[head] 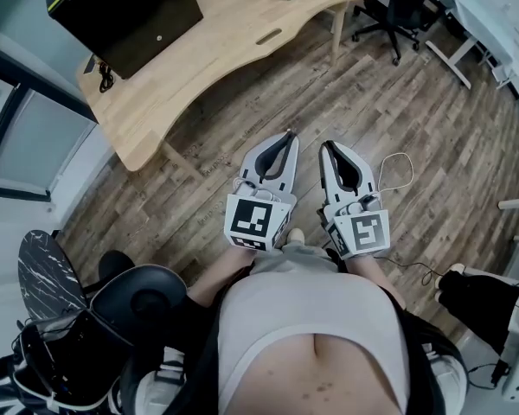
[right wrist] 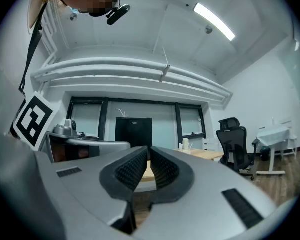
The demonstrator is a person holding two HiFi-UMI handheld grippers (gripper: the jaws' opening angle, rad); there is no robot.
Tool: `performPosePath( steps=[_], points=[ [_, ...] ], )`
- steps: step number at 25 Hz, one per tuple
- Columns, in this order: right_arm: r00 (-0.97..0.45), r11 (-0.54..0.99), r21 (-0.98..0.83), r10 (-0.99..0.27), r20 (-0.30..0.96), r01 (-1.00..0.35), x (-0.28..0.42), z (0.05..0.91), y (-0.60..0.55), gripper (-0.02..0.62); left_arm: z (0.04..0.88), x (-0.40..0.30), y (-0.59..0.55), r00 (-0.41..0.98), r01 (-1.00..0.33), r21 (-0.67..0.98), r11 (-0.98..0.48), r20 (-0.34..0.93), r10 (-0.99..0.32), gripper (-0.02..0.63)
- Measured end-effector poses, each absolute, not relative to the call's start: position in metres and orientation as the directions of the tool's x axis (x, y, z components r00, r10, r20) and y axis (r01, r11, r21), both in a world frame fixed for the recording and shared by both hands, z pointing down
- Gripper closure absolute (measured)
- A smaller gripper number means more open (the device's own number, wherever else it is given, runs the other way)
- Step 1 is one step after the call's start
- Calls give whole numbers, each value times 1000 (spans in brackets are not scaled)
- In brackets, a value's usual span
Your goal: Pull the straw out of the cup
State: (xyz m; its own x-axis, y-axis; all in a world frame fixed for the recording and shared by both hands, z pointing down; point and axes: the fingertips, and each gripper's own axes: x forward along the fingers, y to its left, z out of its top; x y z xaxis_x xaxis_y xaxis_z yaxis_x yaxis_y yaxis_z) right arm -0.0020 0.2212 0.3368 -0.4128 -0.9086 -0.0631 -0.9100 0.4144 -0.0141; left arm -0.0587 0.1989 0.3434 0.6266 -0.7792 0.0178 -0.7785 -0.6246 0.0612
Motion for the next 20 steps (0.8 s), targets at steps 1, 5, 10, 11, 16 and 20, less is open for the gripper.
performPosePath(
  steps=[1, 5, 10, 11, 16, 20],
  points=[
    [-413, 414, -10, -908, -65, -910, 0, 339, 218, 557, 344, -58, 195, 625, -780, 60, -623, 21, -780, 588],
    [-419, 421, -9, -906, -64, -907, 5, 343, 208, 557, 348, -52, 184, 615, -788, 63, -612, 26, -788, 588],
    [-439, 440, -12, -896, -64, -898, 12, 348, 202, 557, 353, -46, 184, 599, -800, 76, -595, 37, -800, 588],
    [-441, 443, -15, -895, -62, -897, 13, 348, 202, 557, 354, -45, 186, 598, -801, 73, -595, 40, -801, 588],
    [-443, 445, -21, -894, -67, -895, 26, 349, 204, 556, 354, -33, 189, 589, -808, 64, -586, 46, -807, 588],
    [-437, 439, -16, -897, -63, -898, 35, 353, 194, 557, 357, -26, 179, 589, -808, 60, -586, 43, -807, 588]
  ],
)
